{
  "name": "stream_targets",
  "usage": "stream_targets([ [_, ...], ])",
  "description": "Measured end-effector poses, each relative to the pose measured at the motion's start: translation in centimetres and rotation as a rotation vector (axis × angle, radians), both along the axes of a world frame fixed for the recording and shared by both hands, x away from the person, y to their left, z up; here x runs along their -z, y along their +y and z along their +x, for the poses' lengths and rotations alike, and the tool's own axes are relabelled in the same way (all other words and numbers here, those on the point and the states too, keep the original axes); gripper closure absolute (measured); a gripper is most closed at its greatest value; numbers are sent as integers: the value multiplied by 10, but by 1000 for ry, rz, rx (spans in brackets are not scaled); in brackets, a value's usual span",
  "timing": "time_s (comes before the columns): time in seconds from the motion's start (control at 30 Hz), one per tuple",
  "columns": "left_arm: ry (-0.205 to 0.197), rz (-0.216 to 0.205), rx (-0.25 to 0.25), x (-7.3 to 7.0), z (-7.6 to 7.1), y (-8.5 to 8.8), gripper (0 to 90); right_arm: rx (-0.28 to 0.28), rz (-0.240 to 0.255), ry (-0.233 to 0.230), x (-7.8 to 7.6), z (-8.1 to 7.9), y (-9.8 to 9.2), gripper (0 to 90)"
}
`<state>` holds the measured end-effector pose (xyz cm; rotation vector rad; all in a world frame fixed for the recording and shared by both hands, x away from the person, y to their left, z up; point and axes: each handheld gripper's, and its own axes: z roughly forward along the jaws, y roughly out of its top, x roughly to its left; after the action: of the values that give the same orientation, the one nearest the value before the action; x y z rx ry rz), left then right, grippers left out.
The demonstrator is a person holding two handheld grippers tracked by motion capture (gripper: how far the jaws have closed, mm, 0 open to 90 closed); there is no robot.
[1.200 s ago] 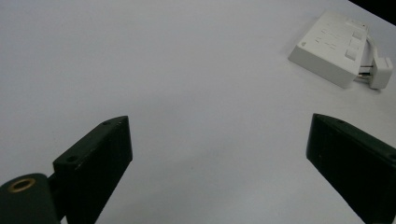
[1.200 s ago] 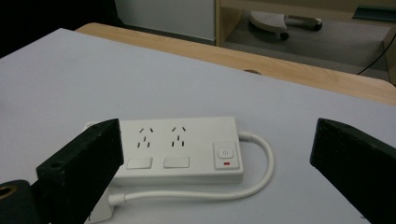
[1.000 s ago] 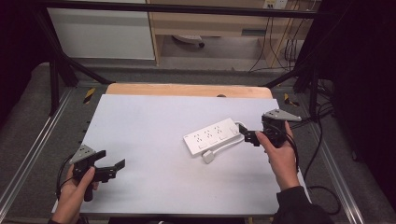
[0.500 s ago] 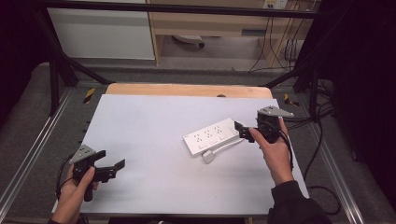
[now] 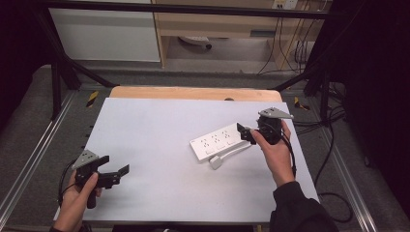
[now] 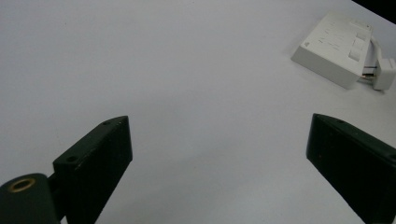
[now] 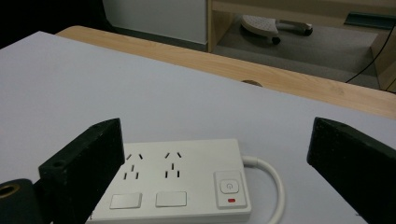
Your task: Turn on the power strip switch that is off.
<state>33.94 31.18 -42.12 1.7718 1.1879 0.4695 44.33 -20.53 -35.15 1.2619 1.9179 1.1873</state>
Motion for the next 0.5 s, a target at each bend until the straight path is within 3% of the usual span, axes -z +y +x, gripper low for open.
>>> stream_targets([
  [0.27, 2, 0, 0, 0, 0, 0, 71, 10, 11, 1, 6, 9, -3, 49],
  [0.5, 4, -1, 0, 0, 0, 0, 71, 9, 20, 31, 15, 16, -1, 61],
])
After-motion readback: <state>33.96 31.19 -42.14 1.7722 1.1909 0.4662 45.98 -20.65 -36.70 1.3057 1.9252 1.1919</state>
